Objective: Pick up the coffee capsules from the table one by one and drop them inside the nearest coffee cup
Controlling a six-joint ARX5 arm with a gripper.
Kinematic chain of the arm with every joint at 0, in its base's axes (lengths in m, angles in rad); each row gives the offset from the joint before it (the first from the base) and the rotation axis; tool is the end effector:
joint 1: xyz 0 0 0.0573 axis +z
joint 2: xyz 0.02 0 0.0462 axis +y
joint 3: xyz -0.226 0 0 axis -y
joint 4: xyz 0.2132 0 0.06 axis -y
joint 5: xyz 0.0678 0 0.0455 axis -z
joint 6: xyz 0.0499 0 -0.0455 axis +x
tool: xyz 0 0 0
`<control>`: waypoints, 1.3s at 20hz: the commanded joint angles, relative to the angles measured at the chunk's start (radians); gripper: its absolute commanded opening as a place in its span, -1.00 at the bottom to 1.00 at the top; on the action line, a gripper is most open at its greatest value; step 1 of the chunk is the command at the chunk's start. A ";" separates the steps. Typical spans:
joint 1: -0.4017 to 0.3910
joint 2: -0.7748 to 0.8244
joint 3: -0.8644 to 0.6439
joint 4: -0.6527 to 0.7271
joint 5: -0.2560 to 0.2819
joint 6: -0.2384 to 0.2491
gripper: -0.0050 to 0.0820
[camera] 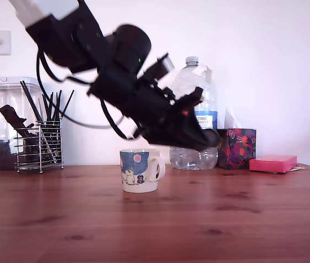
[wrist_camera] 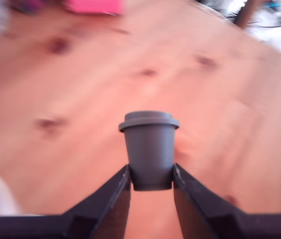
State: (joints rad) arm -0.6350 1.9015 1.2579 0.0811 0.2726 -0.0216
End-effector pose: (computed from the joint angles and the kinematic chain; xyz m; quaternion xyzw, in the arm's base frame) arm 0.3124 -0.2469 0.1755 0.0407 0.2775 -0.4182 0.8640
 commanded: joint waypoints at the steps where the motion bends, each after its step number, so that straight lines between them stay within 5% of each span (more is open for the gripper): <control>1: 0.030 -0.034 0.008 -0.032 -0.056 0.042 -0.48; 9: 0.147 -0.044 0.009 -0.101 -0.082 0.048 -0.48; 26: 0.157 0.023 0.009 -0.145 -0.079 0.011 -0.50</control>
State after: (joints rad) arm -0.4778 1.9026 1.2804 -0.0677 0.1898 -0.0051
